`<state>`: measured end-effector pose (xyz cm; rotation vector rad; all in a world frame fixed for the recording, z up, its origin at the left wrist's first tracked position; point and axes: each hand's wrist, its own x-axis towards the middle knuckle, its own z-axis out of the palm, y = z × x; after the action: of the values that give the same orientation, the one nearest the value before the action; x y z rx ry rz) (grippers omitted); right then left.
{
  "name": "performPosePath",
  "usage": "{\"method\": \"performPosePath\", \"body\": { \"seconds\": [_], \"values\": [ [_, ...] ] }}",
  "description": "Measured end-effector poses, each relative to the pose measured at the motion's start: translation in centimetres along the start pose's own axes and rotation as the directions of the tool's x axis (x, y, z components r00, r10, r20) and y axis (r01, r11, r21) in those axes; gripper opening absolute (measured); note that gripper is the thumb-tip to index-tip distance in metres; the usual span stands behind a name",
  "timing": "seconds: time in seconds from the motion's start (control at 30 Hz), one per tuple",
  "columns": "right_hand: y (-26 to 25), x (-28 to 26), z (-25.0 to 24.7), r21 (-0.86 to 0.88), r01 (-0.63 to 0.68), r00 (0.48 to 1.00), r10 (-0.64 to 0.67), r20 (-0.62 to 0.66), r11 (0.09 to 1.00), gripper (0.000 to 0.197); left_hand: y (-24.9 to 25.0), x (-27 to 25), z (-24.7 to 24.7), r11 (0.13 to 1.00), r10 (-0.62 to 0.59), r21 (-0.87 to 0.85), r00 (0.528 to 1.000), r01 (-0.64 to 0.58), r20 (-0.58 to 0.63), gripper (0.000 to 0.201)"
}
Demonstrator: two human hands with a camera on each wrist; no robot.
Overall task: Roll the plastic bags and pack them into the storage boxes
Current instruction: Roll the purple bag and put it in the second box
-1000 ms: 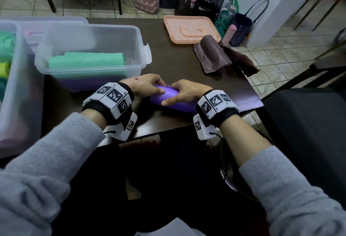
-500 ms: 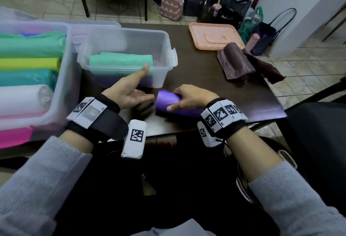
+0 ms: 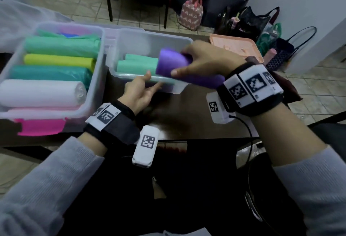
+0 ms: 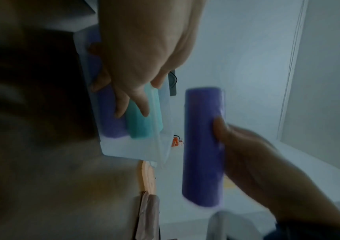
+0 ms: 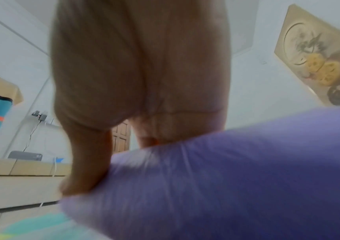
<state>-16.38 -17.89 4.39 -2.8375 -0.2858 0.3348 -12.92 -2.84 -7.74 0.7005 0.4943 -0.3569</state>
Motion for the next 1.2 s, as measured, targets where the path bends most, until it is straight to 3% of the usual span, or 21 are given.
{"method": "performPosePath", "body": {
  "seconds": [0.1,0.17,0.4,0.6,0.87,1.0,1.07,1.13,1.2],
  "values": [
    [-1.3,3.0,0.3,0.037,0.036,0.983,-0.029,-0.181,0.999,0.029,0.0,-1.1,-0.5,1.000,-0.014,-0.022,0.997,0.016,0.073,0.037],
    [-2.2,5.1,1.0,0.037,0.031,0.974,-0.022,-0.227,0.999,0.038,-0.1,-1.7,-0.7,1.000,-0.020,0.009,0.997,0.019,0.080,0.037],
    [-4.0,11.0,3.1,-0.064,-0.016,0.997,0.011,-0.079,0.998,0.050,-0.5,-2.4,-1.4,0.998,-0.007,0.068,0.996,0.001,0.086,0.031],
    [-4.4,12.5,3.7,-0.154,-0.014,1.000,0.012,-0.014,0.988,0.052,-0.4,-2.3,-1.4,0.998,0.004,0.062,0.997,-0.009,0.080,0.018],
    [-4.5,12.0,4.2,-0.457,0.052,0.968,-0.157,-0.197,0.888,0.056,-0.2,-2.4,-1.4,0.999,-0.008,0.052,0.998,0.005,0.060,0.022],
    [-5.0,11.5,3.4,-0.480,0.033,0.926,-0.207,-0.315,0.877,0.061,-0.1,-2.6,-1.1,0.998,-0.005,0.066,0.999,0.002,0.052,0.020],
    [-5.3,11.6,2.8,-0.400,0.005,0.927,-0.154,-0.341,0.917,0.052,0.0,-2.7,-1.1,0.997,-0.008,0.071,0.999,0.005,0.049,0.016],
    [-5.4,11.9,2.7,-0.380,0.022,0.950,-0.138,-0.281,0.925,0.033,0.1,-2.8,-1.0,0.997,-0.013,0.074,0.999,0.010,0.043,0.015],
    [-5.3,12.1,3.0,-0.377,0.056,0.969,-0.141,-0.204,0.924,0.028,0.2,-2.8,-1.0,0.997,-0.014,0.077,0.999,0.011,0.036,0.016]
  ]
}}
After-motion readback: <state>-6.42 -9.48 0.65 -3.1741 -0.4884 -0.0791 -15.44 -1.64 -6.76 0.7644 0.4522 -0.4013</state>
